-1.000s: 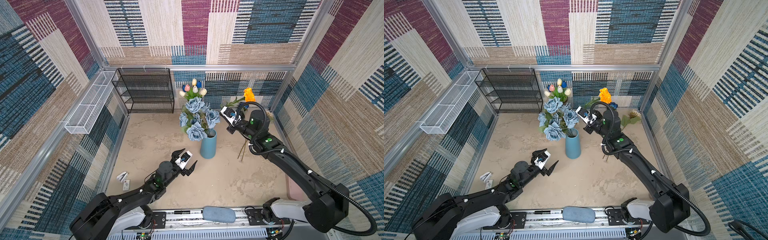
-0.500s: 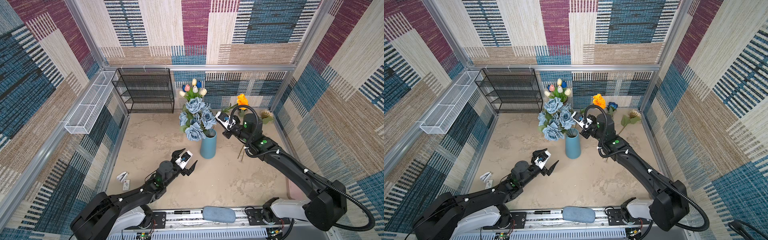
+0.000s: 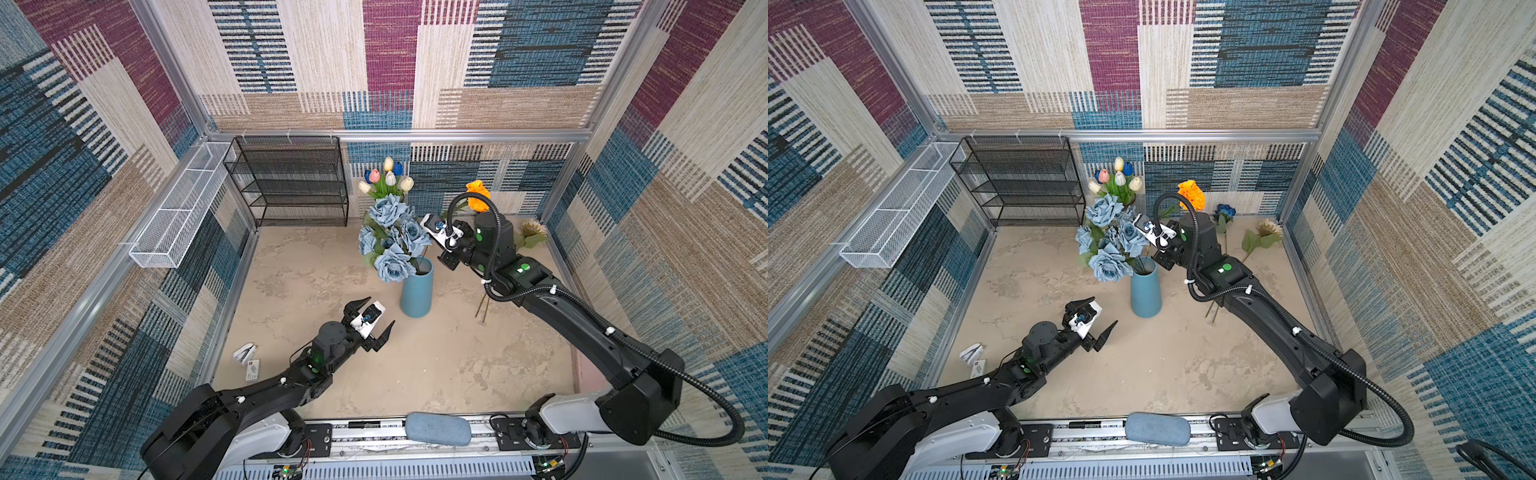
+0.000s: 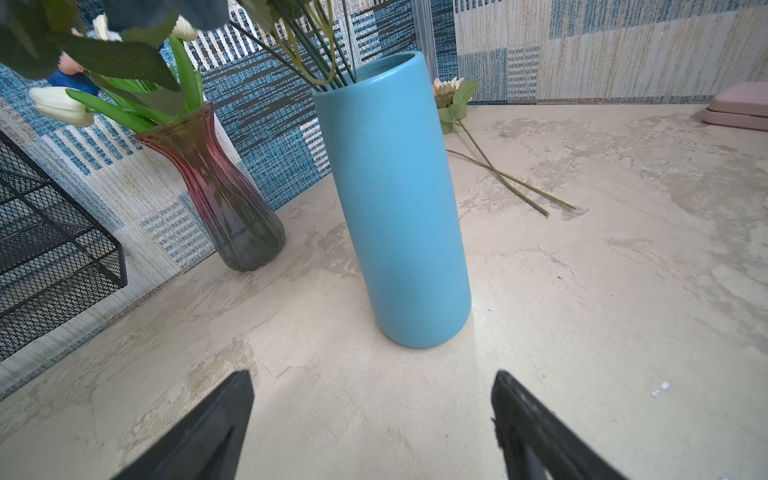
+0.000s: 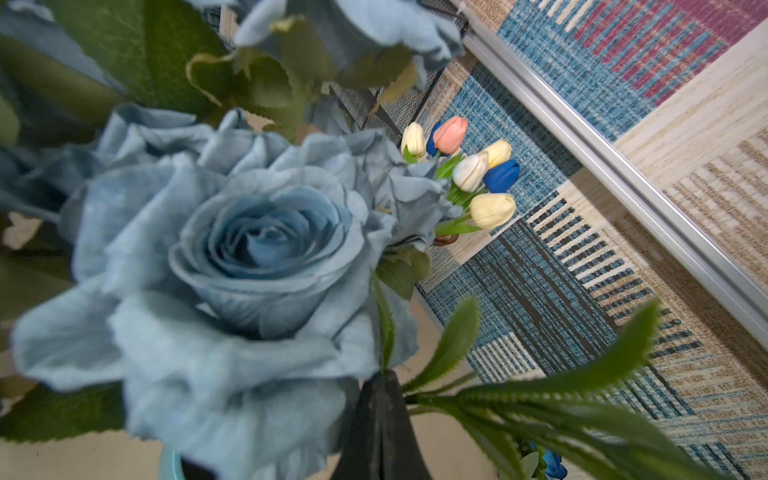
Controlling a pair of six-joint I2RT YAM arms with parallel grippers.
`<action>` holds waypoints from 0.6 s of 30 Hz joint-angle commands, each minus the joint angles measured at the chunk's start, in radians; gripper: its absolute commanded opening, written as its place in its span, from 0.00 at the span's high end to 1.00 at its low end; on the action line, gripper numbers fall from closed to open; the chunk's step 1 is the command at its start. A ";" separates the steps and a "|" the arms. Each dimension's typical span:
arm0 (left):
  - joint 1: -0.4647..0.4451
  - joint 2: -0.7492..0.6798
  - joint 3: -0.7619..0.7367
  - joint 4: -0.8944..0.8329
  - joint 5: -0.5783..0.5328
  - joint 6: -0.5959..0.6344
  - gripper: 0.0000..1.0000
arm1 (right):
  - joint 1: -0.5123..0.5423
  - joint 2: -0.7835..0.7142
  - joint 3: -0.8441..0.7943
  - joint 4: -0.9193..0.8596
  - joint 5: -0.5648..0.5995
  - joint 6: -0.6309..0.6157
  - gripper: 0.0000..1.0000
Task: Arrange the flowers into the vase
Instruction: 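Lower the orange flower stem into the light blue vase and open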
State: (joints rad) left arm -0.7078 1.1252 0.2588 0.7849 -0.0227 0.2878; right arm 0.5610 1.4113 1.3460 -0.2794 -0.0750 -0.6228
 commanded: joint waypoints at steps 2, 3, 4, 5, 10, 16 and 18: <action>0.001 0.002 0.008 0.028 -0.002 0.004 0.07 | 0.029 0.060 0.045 -0.126 0.122 -0.027 1.00; 0.000 0.002 0.008 0.027 -0.002 0.003 0.07 | 0.032 0.068 0.052 -0.138 0.125 -0.025 1.00; 0.001 0.002 0.007 0.028 -0.003 0.003 0.07 | 0.035 0.073 0.055 -0.143 0.120 -0.020 1.00; 0.001 0.000 0.005 0.028 -0.003 0.002 0.07 | 0.036 0.070 0.050 -0.141 0.115 -0.017 1.00; 0.000 0.001 0.006 0.028 -0.006 0.005 0.07 | 0.037 0.028 0.037 -0.121 0.050 -0.011 1.00; 0.000 -0.002 0.005 0.027 -0.006 0.006 0.07 | 0.037 -0.003 0.053 -0.137 -0.045 0.007 0.68; 0.000 -0.005 0.005 0.027 -0.006 0.005 0.07 | 0.037 -0.008 0.047 -0.137 -0.039 0.008 0.57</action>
State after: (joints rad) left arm -0.7082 1.1248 0.2592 0.7849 -0.0227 0.2882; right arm 0.5961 1.4136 1.3888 -0.4183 -0.0799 -0.6285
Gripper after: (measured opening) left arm 0.928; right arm 0.425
